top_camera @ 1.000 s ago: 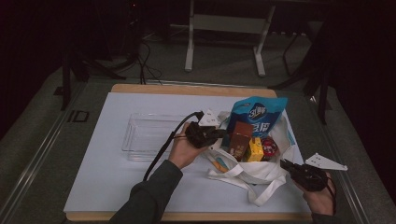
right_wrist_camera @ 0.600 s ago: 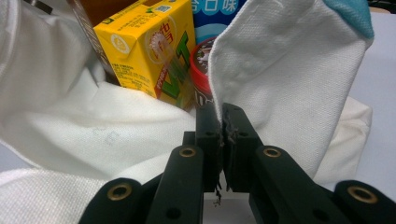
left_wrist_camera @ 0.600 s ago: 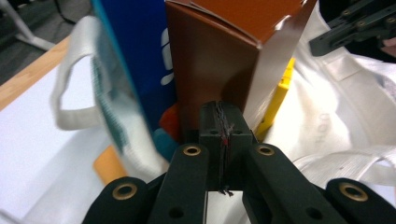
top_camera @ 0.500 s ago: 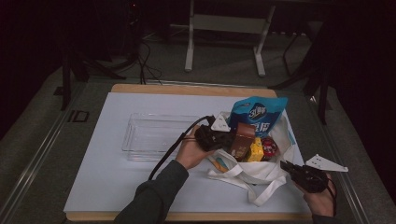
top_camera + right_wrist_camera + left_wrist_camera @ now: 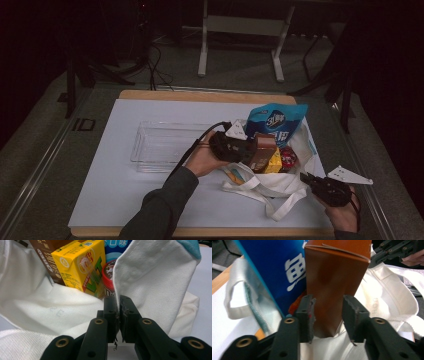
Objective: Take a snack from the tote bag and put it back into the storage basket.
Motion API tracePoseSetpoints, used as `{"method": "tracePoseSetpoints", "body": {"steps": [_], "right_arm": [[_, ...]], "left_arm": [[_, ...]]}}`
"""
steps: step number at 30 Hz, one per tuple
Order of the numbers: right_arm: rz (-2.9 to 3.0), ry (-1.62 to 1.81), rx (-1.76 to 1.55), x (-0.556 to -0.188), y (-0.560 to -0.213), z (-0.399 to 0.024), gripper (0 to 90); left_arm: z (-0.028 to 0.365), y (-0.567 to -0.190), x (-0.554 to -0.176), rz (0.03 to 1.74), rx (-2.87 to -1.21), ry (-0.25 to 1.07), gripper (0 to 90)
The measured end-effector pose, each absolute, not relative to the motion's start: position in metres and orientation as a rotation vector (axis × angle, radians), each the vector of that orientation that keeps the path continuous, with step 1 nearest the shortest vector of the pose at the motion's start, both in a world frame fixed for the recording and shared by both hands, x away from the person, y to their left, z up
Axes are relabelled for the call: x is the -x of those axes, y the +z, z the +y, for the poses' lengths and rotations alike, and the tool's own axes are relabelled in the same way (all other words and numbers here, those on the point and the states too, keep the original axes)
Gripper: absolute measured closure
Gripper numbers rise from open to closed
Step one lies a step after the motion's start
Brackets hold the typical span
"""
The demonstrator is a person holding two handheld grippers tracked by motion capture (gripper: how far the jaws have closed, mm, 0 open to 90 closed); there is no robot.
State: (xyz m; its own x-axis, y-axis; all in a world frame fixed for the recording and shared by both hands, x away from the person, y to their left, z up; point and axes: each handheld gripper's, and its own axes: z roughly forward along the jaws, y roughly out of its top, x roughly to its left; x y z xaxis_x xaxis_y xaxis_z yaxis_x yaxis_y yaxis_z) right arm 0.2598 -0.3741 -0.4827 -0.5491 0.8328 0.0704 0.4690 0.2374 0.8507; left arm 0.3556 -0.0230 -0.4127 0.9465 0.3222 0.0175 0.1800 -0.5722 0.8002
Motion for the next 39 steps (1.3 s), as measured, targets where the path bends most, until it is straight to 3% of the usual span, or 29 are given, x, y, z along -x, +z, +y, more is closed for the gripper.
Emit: {"method": "tracePoseSetpoints", "body": {"steps": [13, 23, 31, 36, 39], "right_arm": [[2.129, 1.228, -1.192, -0.260, -0.484, -0.373, 82.1], [2.134, 1.226, -1.185, -0.260, -0.484, -0.373, 82.2], [2.135, 1.226, -1.182, -0.260, -0.484, -0.373, 82.1], [2.137, 1.226, -1.177, -0.261, -0.485, -0.373, 82.2], [2.139, 1.227, -1.177, -0.261, -0.485, -0.373, 82.2]], "left_arm": [[-0.025, -0.403, -0.362, 0.283, -2.114, 0.197, 28.5], [-0.037, -0.402, -0.370, 0.230, -2.049, 0.137, 19.3], [-0.047, -0.411, -0.377, 0.240, -2.072, 0.099, 21.1], [-0.051, -0.419, -0.378, 0.242, -2.085, 0.089, 33.4], [-0.053, -0.424, -0.378, 0.245, -2.067, 0.070, 35.6]]}}
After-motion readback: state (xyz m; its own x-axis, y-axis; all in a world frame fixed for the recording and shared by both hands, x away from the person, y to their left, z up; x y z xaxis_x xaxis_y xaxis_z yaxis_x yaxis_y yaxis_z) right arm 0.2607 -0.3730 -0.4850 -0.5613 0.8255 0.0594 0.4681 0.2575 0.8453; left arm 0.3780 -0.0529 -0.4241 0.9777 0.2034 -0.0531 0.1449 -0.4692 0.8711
